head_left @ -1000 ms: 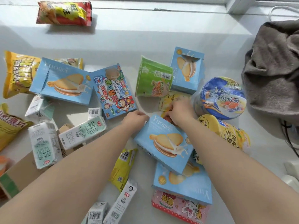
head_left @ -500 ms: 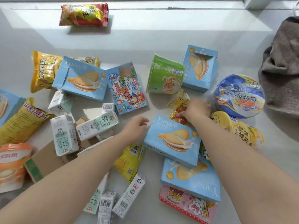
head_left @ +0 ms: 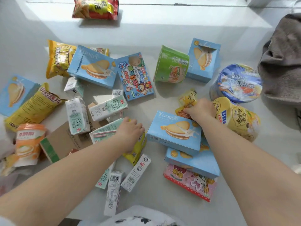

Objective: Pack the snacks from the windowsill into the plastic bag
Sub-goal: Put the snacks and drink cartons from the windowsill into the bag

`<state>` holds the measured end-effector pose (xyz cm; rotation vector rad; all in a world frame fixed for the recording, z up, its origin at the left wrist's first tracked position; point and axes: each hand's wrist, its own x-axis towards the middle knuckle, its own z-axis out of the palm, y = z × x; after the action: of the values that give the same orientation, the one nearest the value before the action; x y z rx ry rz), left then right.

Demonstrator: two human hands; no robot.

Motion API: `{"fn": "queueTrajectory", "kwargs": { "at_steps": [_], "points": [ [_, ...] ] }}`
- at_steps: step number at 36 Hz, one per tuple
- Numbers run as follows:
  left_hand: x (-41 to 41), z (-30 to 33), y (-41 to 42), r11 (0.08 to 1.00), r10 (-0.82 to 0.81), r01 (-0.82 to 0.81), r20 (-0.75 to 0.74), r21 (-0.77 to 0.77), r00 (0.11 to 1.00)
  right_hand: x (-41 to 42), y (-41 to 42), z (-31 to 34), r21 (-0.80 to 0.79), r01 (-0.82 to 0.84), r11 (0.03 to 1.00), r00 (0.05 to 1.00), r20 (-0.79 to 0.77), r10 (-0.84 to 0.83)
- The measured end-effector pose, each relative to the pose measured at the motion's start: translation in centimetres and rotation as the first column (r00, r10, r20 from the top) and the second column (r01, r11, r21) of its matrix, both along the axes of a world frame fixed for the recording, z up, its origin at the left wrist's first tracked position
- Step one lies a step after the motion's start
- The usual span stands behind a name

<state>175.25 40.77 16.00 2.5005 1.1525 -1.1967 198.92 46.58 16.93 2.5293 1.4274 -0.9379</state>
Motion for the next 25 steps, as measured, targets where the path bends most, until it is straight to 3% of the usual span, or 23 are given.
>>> {"fn": "queueTrajectory", "kwargs": {
  "at_steps": [3, 6, 9, 13, 16, 19, 22, 23, 25],
  "points": [
    [0.4, 0.4, -0.1, 1.000, 0.001, -0.001, -0.005, 0.004, 1.000, -0.1, -0.9, 0.3, 0.012, 0.012, 1.000, 0.997, -0.076, -0.011],
    [0.5, 1.2, 0.4, 0.999, 0.048, -0.048, 0.024, 0.004, 0.999, 0.2, -1.0, 0.7, 0.040, 0.172, 0.984, 0.965, -0.206, -0.160],
    [0.5, 2.8, 1.9, 0.966, 0.249, -0.254, 0.111, 0.038, 0.962, 0.9, 0.1, 1.9, 0.096, 0.364, 0.927, 0.903, -0.281, -0.325],
    [0.5, 4.8, 4.8, 0.874, 0.459, -0.484, 0.243, 0.052, 0.855, 1.8, 2.7, 3.8, 0.206, 0.412, 0.888, 0.895, -0.275, -0.351],
    [1.1, 6.6, 7.8, 0.749, 0.605, -0.660, 0.465, -0.057, 0.646, 2.5, 4.7, 4.6, 0.262, 0.439, 0.860, 0.885, -0.291, -0.363],
    [2.9, 9.4, 11.1, 0.637, 0.645, -0.738, 0.680, -0.226, 0.348, 2.8, 7.0, 5.5, 0.347, 0.465, 0.815, 0.874, -0.329, -0.358],
    [5.6, 10.8, 14.3, 0.520, 0.622, -0.767, 0.782, -0.375, 0.040, 3.3, 9.5, 6.0, 0.383, 0.443, 0.811, 0.884, -0.335, -0.325],
    [6.5, 10.9, 15.4, 0.491, 0.594, -0.773, 0.803, -0.402, -0.040, 3.6, 10.4, 6.1, 0.383, 0.434, 0.816, 0.889, -0.329, -0.318],
    [8.3, 10.7, 17.6, 0.451, 0.545, -0.795, 0.831, -0.406, -0.115, 4.5, 12.1, 6.1, 0.360, 0.455, 0.815, 0.878, -0.337, -0.341]
  ]
}}
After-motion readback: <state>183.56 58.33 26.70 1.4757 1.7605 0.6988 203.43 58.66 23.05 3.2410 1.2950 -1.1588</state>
